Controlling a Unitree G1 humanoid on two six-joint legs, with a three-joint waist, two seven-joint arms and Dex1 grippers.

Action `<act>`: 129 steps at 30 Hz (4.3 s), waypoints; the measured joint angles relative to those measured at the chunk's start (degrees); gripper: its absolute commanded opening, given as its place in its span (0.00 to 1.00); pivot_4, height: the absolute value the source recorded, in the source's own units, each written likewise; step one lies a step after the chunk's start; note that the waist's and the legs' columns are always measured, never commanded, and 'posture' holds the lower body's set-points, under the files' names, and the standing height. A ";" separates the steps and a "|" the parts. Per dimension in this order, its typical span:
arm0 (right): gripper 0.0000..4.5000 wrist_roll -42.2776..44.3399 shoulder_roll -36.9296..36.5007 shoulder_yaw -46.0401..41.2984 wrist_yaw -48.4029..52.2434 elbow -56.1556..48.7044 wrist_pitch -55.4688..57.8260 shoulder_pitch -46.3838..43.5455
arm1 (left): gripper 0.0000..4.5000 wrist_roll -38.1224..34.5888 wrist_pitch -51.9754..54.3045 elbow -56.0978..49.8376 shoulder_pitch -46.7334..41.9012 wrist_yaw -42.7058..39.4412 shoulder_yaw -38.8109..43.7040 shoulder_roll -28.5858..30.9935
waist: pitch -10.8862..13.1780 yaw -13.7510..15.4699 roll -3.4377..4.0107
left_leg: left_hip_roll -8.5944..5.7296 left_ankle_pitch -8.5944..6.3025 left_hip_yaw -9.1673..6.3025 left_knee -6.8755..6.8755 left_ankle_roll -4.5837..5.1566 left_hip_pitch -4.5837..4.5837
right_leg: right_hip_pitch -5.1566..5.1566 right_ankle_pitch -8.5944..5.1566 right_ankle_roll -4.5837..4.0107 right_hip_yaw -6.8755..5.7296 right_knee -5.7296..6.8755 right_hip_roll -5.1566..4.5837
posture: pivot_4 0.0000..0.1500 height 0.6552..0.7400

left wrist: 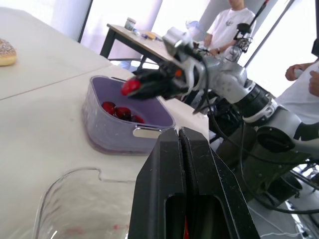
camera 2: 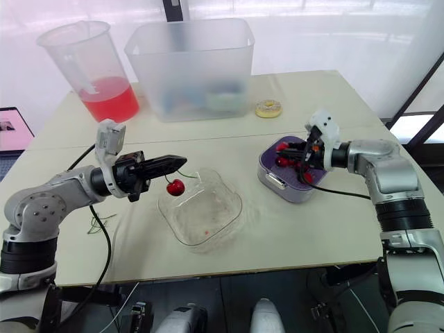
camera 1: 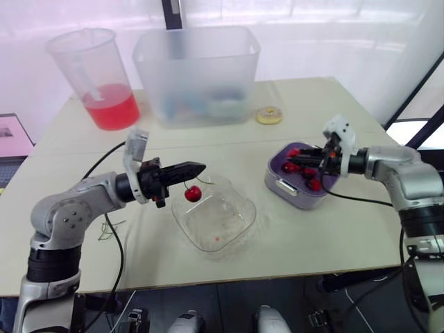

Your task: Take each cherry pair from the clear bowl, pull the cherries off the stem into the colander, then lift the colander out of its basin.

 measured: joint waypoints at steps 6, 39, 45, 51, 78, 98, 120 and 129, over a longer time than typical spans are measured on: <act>0.96 -3.01 0.86 0.65 0.93 2.69 -3.47 0.08 | 0.00 -0.05 -0.02 -0.11 0.00 1.14 0.00 -0.70 | 0.00 0.17 0.00 | 0.00 0.00 -0.01 0.02 0.00 0.00 | 0.00 0.00 0.00 0.00 0.00 0.00 | 1.00 1.00; 0.99 29.29 25.40 -1.59 -13.25 -36.42 32.93 5.30 | 0.00 -4.02 1.03 -1.79 -2.63 6.78 -0.75 -4.46 | 0.00 0.27 0.00 | 0.01 0.00 -0.19 0.08 0.00 0.01 | 0.22 0.00 0.00 -0.05 -0.40 0.05 | 1.00 1.00; 0.58 29.58 26.65 -1.15 -14.67 -36.41 33.19 5.80 | 0.00 -4.02 1.08 -1.81 -2.64 7.11 -0.77 -4.74 | 0.00 0.22 0.00 | 0.02 0.00 -0.19 0.07 0.00 0.01 | 0.21 0.00 0.00 -0.06 -0.40 0.05 | 1.00 1.00; 0.37 30.04 26.99 -1.15 -15.55 -36.40 33.21 5.80 | 0.00 -4.03 1.14 -1.84 -2.68 7.21 -1.24 -5.67 | 0.00 0.20 0.00 | 0.02 0.00 -0.19 0.07 0.00 0.01 | 0.21 0.00 0.00 -0.05 -0.39 0.05 | 1.00 1.00; 0.12 29.00 20.13 2.21 -10.19 -36.48 31.95 12.11 | 0.00 -3.98 1.24 -1.70 -3.26 6.86 -1.08 -4.57 | -0.01 0.23 -0.01 | 0.01 0.00 -0.17 0.06 0.00 0.01 | 0.21 0.00 0.00 -0.05 -0.40 0.05 | 1.00 1.00; 0.12 31.43 7.38 -8.71 -2.14 -28.09 31.40 1.15 | 0.00 -7.82 4.96 -1.42 16.93 4.53 17.67 15.08 | -0.01 0.13 0.01 | 0.05 0.00 -0.15 -0.05 0.00 0.03 | 0.19 0.00 0.00 -0.03 -0.49 0.05 | 1.00 1.00; 0.99 0.87 -2.89 1.09 5.60 1.07 6.85 -3.45 | 0.00 -3.02 1.44 0.94 32.10 -0.66 23.59 14.12 | 0.02 0.06 0.05 | 0.10 0.00 -0.04 -0.15 0.00 0.03 | 0.13 0.00 -0.01 0.00 -0.60 0.05 | 1.00 1.00; 0.99 6.08 -5.43 -3.47 14.11 -4.93 10.94 -10.15 | 0.00 -5.67 2.34 0.92 31.95 0.61 24.34 13.97 | 0.04 0.27 0.09 | 0.10 0.00 -0.03 -0.16 0.00 0.02 | 0.14 0.00 -0.01 0.00 -0.63 0.05 | 1.00 1.00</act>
